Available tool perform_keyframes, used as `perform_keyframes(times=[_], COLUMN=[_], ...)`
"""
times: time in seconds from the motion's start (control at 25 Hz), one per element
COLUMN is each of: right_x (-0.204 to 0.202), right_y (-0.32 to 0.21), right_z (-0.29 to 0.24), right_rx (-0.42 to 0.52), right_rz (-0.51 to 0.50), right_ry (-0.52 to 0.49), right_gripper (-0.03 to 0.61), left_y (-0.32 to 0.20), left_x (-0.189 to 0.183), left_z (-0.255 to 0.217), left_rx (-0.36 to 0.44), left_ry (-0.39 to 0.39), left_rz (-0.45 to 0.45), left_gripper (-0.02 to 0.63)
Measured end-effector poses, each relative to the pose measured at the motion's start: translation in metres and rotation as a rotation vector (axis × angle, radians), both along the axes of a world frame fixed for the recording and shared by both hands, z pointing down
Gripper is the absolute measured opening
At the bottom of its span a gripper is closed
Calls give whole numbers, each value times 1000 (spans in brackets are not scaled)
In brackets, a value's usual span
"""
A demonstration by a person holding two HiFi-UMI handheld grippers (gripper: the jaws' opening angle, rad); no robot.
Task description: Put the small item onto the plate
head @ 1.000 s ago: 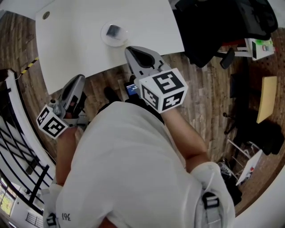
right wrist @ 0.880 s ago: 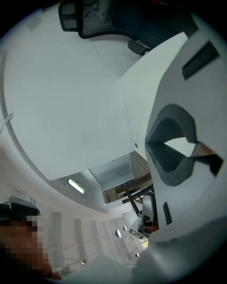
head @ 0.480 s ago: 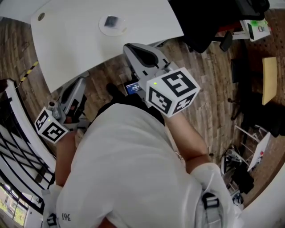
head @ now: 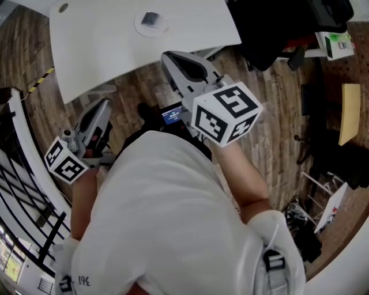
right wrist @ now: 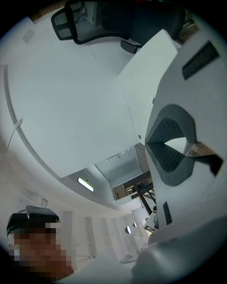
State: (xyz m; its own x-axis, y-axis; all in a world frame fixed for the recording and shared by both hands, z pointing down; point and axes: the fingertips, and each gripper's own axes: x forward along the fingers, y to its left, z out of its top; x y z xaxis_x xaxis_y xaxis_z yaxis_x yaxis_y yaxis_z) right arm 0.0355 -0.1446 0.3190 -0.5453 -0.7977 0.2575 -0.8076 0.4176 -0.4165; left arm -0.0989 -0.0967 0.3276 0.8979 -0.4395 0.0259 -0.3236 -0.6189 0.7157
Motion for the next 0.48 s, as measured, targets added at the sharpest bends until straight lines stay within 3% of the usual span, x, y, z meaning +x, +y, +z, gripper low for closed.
perform_keyframes(times=[0.48], right_x=[56], right_y=[69], right_z=[-8], right_rx=[31], right_rz=[-66], right_ry=[11], right_gripper=[2], left_y=[73], left_x=[64], left_z=[-4], left_rx=[5], left_ry=[4], left_rz=[-28], left_gripper=[5])
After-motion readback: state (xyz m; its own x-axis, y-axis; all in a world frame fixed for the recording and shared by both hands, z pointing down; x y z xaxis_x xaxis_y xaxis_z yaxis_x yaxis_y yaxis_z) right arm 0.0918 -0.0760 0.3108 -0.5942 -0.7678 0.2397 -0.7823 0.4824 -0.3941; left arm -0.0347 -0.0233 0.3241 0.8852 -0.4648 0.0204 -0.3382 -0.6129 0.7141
